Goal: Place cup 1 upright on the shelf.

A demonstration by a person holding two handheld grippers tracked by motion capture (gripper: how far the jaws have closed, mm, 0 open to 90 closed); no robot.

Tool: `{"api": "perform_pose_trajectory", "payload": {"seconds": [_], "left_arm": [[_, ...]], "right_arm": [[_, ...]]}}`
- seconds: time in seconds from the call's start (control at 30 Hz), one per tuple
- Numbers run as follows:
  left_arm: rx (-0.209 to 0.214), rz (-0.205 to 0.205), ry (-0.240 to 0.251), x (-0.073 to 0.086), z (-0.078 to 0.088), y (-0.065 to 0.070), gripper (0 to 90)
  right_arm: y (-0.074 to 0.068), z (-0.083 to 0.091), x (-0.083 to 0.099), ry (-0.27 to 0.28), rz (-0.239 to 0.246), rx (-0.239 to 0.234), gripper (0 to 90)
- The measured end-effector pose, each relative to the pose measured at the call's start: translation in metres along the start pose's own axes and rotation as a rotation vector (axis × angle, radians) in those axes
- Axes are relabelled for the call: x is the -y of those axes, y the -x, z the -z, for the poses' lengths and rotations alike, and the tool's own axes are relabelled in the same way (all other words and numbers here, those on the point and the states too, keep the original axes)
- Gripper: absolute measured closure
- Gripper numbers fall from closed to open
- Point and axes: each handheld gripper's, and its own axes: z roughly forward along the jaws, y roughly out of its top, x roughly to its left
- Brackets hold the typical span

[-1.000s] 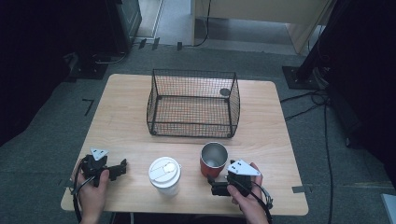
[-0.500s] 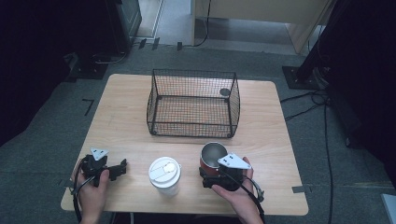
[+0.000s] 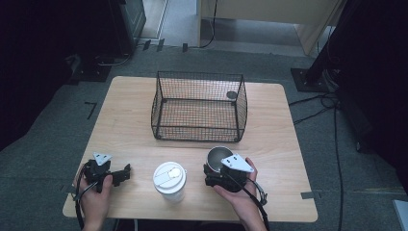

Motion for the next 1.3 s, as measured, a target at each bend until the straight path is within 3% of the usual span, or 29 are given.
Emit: {"api": "perform_pose_trajectory", "payload": {"seconds": [0.5,1.3], "left_arm": [[0.0,0.0,0.0,0.0,0.0,0.0,0.0],[0.0,0.0,0.0,0.0,0.0,0.0,0.0]], "right_arm": [[0.003,0.005,-0.006,0.023,-0.021,0.021,7.5],[-0.005,0.009,-0.048,0.097,-0.012,-0.013,7.6]]}}
